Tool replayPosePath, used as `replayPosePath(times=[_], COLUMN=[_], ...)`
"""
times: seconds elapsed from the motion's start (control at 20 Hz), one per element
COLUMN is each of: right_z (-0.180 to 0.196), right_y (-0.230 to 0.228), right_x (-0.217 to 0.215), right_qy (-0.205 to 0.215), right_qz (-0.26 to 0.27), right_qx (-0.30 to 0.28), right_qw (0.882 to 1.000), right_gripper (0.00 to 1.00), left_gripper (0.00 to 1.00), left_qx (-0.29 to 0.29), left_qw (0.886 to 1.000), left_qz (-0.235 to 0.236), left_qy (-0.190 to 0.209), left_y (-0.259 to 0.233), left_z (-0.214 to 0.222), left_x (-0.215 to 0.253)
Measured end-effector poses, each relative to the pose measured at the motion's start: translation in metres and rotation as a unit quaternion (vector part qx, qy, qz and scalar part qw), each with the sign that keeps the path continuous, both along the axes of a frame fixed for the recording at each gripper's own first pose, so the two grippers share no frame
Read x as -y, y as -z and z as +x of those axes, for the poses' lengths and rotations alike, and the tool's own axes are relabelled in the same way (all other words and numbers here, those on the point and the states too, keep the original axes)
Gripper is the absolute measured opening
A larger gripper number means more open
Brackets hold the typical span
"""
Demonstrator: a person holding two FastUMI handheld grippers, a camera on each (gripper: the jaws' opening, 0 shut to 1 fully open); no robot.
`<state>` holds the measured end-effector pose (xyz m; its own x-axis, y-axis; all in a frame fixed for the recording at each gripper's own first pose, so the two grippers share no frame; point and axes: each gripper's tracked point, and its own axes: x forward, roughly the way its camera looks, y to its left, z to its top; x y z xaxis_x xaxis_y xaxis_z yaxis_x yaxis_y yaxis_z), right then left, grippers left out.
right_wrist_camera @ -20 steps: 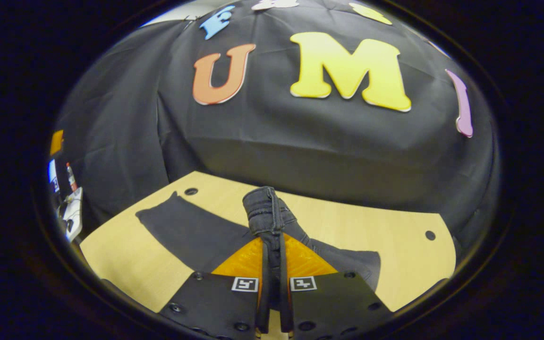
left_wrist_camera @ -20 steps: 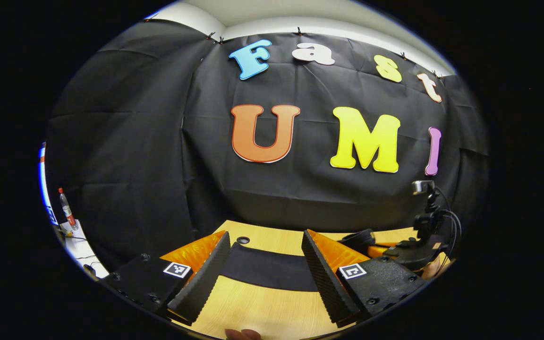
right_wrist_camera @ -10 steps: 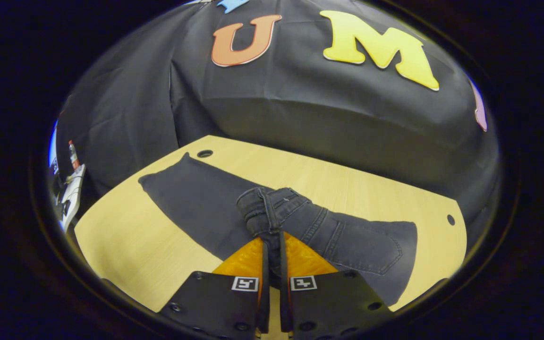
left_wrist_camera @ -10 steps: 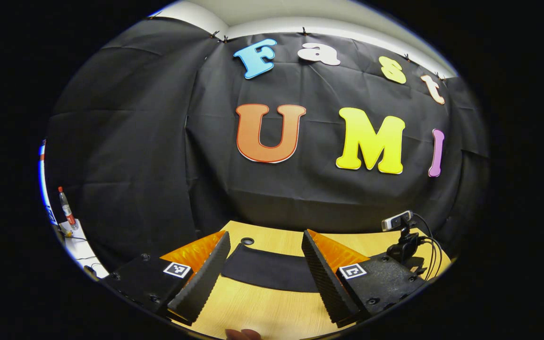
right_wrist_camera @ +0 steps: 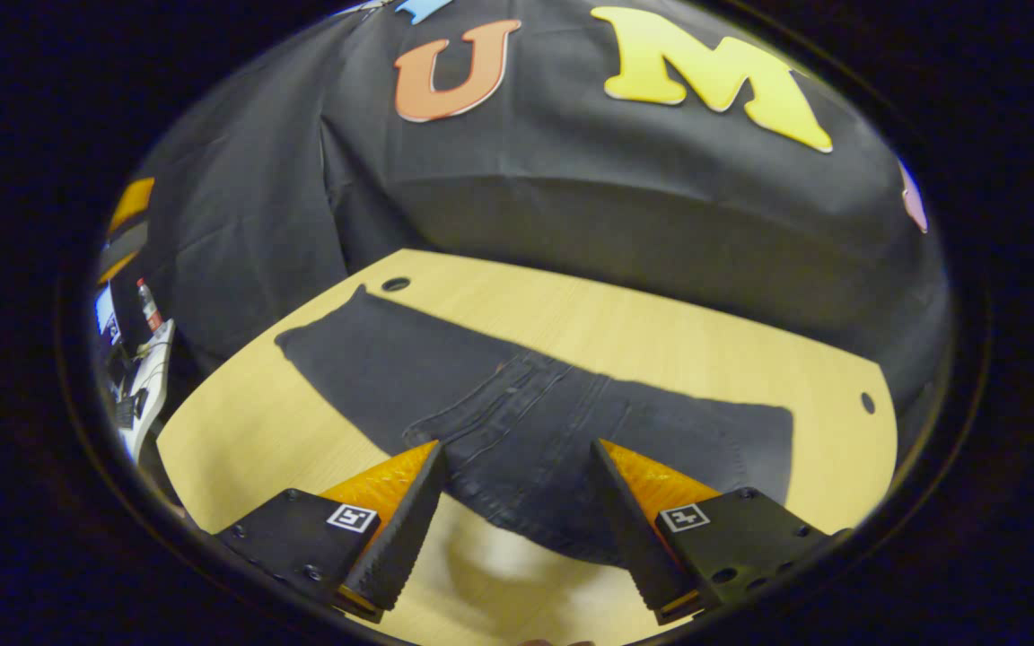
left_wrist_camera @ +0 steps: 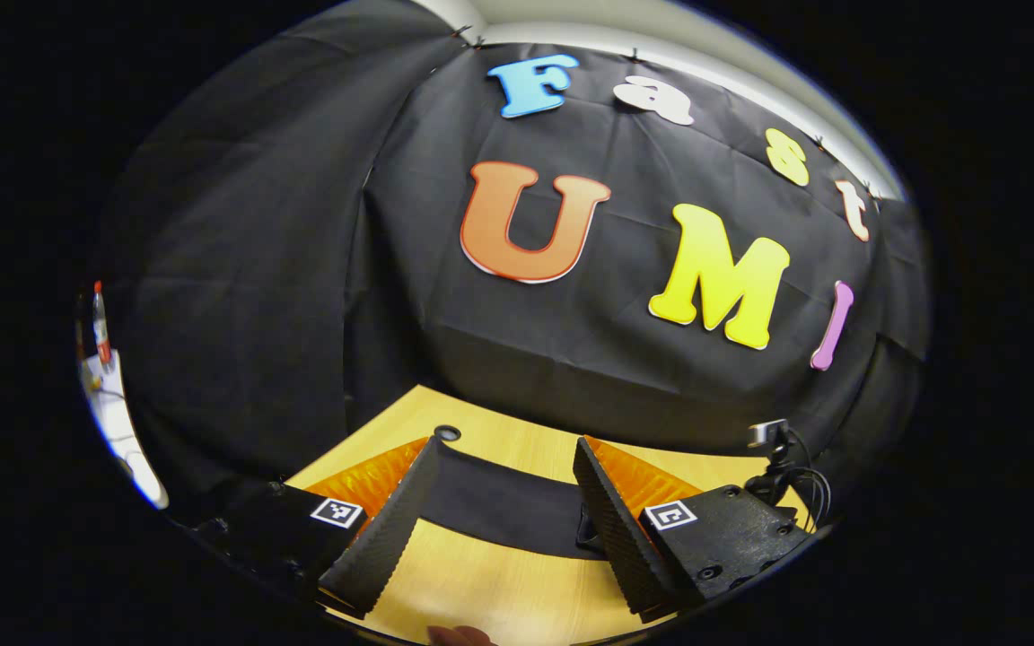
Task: Grasp the waist and the cuffs of the jeans and fold them to make the two legs overlap; first hold the waist and fold one-third of the jeans toward the cuffs, then hold the cuffs and fold the remaining one-third in the same direction to finish folding.
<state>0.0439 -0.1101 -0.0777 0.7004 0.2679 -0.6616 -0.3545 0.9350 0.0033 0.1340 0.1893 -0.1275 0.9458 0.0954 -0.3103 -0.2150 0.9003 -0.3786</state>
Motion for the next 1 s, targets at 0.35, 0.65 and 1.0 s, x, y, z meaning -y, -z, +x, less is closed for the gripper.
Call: replayPosePath(times=[0.35,0.65,1.0], right_z=[0.034,0.03,0.016], right_y=[-0.161,-0.258,-0.312], right_x=[0.071,0.118,0.156], right_qy=[0.078,0.127,0.167], right_qz=[0.024,0.02,0.01], right_qx=[0.176,0.257,0.29], right_qw=[0.981,0.958,0.942], right_gripper=[0.97,0.96,0.97], left_gripper=[0.99,0.98,0.99], left_qx=[-0.043,-0.047,-0.08], left_qw=[0.971,0.891,0.843], left_qz=[-0.236,-0.434,-0.503], left_qy=[-0.005,-0.126,-0.173], left_y=[0.079,0.15,0.202], left_z=[0.016,0.029,0.035], left_x=[0.0,-0.049,-0.06])
